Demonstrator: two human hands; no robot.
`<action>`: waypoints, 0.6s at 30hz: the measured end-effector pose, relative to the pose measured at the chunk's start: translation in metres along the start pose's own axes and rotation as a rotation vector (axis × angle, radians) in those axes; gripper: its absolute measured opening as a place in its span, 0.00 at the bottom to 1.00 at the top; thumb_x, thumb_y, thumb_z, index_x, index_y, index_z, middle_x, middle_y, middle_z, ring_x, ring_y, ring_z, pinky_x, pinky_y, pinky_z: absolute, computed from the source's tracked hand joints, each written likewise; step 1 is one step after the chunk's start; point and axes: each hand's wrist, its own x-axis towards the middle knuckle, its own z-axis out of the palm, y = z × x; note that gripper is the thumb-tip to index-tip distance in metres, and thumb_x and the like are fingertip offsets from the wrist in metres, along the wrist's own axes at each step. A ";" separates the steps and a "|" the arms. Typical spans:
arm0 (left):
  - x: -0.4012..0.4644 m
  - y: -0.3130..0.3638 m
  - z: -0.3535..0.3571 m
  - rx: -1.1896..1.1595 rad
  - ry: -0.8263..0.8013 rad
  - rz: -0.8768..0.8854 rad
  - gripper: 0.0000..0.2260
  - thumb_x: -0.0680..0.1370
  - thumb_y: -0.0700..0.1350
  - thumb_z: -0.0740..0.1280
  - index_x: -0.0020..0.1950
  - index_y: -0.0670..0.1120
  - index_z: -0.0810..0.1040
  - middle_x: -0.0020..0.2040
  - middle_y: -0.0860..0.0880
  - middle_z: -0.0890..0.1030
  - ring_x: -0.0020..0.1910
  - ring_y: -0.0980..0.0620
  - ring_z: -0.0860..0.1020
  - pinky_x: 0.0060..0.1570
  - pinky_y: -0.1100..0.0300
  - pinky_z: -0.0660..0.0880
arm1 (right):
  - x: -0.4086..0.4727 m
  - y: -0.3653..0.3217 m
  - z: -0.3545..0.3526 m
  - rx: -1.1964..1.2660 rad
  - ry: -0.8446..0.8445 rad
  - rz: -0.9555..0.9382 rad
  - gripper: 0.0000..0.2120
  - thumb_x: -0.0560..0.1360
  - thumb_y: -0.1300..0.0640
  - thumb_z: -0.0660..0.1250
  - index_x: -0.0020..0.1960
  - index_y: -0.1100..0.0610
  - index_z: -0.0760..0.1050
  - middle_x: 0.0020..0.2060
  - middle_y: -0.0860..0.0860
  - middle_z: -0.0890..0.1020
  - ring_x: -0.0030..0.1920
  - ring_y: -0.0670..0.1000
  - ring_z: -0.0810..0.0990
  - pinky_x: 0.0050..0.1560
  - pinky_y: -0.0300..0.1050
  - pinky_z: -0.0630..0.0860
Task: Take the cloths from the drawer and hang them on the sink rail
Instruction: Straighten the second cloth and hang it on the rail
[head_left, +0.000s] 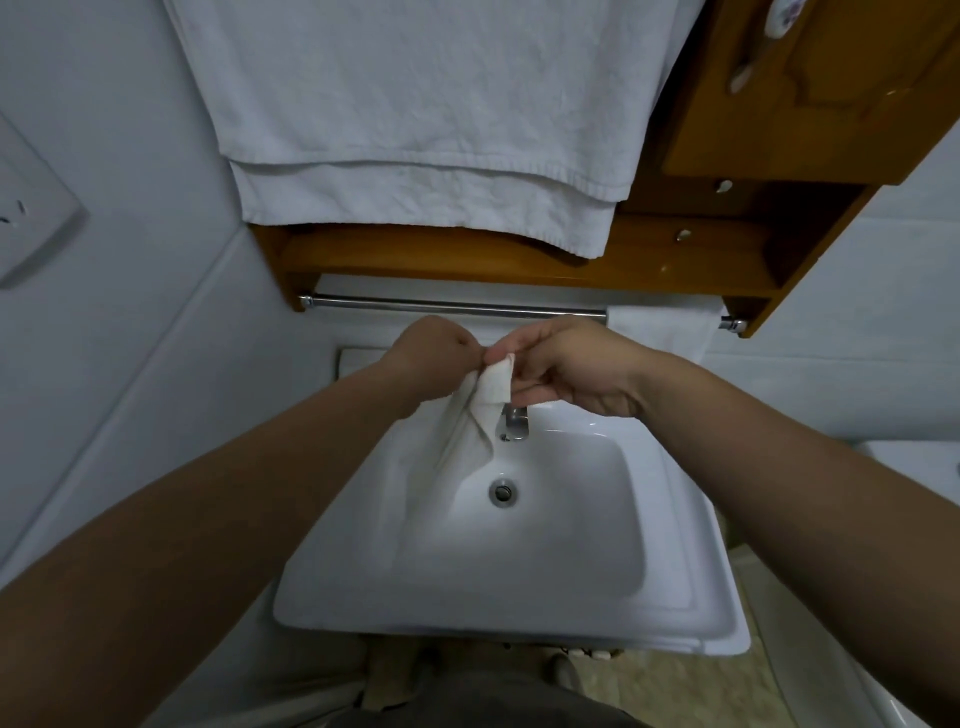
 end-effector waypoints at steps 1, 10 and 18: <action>0.000 0.000 -0.003 -0.143 -0.020 -0.061 0.12 0.76 0.48 0.70 0.45 0.39 0.83 0.38 0.44 0.81 0.36 0.50 0.76 0.33 0.61 0.74 | 0.001 0.001 -0.002 0.021 -0.037 -0.022 0.20 0.72 0.79 0.56 0.54 0.65 0.80 0.52 0.63 0.84 0.52 0.57 0.85 0.54 0.49 0.82; -0.007 0.011 -0.002 -0.428 -0.169 -0.131 0.10 0.78 0.46 0.67 0.40 0.43 0.80 0.32 0.49 0.75 0.31 0.54 0.70 0.33 0.62 0.73 | 0.005 0.000 0.007 -0.814 0.320 -0.313 0.04 0.71 0.51 0.76 0.39 0.49 0.83 0.37 0.44 0.83 0.41 0.46 0.81 0.44 0.46 0.78; -0.014 0.014 -0.001 -0.474 -0.256 -0.142 0.10 0.80 0.44 0.65 0.43 0.42 0.82 0.29 0.51 0.75 0.30 0.55 0.69 0.36 0.62 0.74 | 0.001 0.000 -0.006 -0.674 0.175 -0.218 0.03 0.72 0.59 0.75 0.45 0.58 0.85 0.35 0.45 0.82 0.35 0.41 0.78 0.35 0.34 0.73</action>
